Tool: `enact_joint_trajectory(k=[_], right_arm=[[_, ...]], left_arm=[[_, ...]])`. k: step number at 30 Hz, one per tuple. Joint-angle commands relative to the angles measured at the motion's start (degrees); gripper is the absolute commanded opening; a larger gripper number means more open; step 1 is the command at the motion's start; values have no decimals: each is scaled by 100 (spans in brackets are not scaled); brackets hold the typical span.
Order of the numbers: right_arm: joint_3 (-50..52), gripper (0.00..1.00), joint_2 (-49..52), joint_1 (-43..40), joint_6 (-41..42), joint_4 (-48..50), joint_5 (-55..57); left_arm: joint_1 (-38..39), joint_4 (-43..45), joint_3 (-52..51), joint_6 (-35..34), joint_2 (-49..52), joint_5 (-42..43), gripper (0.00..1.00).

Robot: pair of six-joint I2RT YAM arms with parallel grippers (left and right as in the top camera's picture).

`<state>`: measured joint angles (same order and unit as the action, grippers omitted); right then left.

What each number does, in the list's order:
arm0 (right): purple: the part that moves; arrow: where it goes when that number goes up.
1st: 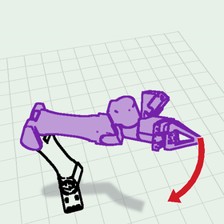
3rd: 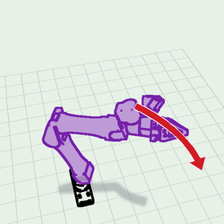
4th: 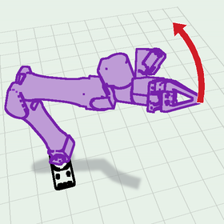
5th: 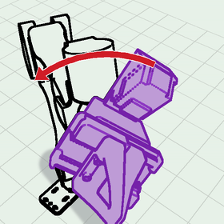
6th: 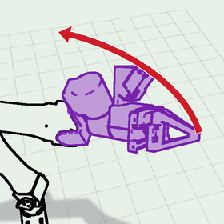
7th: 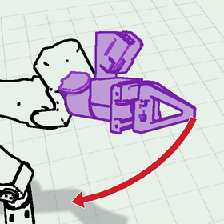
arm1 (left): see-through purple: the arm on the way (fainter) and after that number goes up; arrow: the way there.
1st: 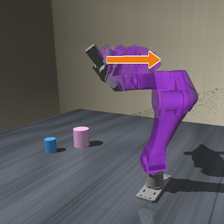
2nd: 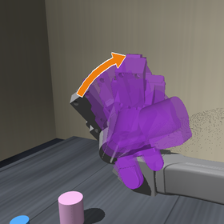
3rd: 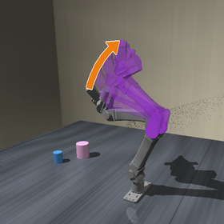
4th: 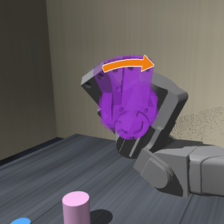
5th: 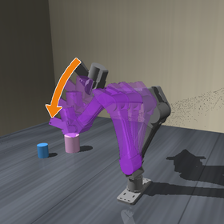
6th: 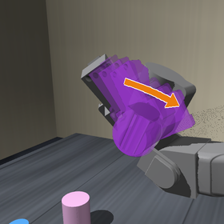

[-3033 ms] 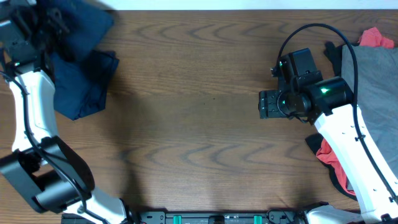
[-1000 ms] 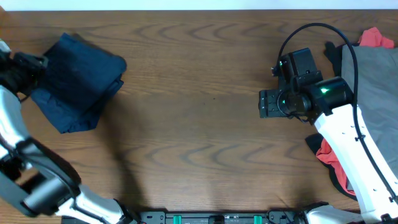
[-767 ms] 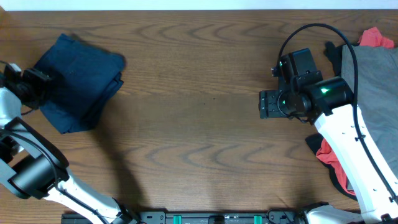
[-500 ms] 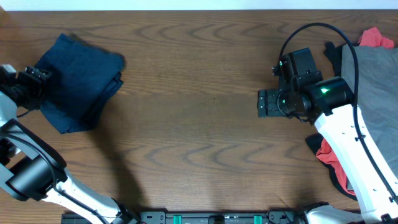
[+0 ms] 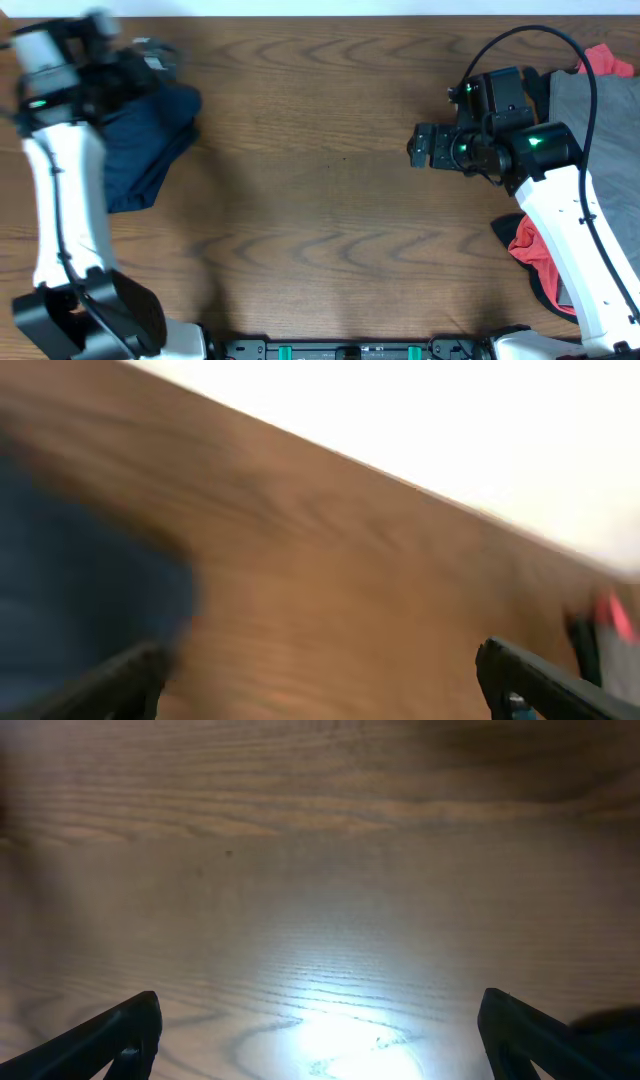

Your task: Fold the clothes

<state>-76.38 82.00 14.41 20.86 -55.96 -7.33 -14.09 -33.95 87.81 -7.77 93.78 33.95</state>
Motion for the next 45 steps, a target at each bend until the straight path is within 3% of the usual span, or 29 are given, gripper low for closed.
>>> enact_joint_trajectory(k=[1,9,15,19,23,24,31,35,40,45], right_arm=[[-22,99,-101,-46,7,129,179],[-22,99,-87,-516,-343,455,817],[-22,99,-90,-859,-299,-723,844],[-15,96,-144,-861,-240,-1469,885],[151,96,-605,-673,-81,-1705,905],[236,96,-793,-601,-48,-1631,907],[1475,99,-3254,437,599,-310,2341],[2155,99,-4402,634,614,306,2656],[2538,99,-5086,627,612,192,2643],[2551,99,-5136,627,612,-431,2640]], left_arm=[[817,-518,-22,525,144,-597,99],[2533,-2378,-37,754,374,-2520,98],[2575,-4004,-37,407,210,-2765,98],[2524,-4599,-63,275,-74,-2809,98],[2542,-4485,-376,273,-859,-2973,100],[2542,-4308,-527,275,-1189,-2981,97],[2542,-2520,-2177,271,-4280,-3062,97],[2542,-1812,-2970,275,-5727,-3058,98],[2542,-1937,-3121,275,-6752,-3058,98],[2542,-2041,-3121,275,-7156,-3058,98]])
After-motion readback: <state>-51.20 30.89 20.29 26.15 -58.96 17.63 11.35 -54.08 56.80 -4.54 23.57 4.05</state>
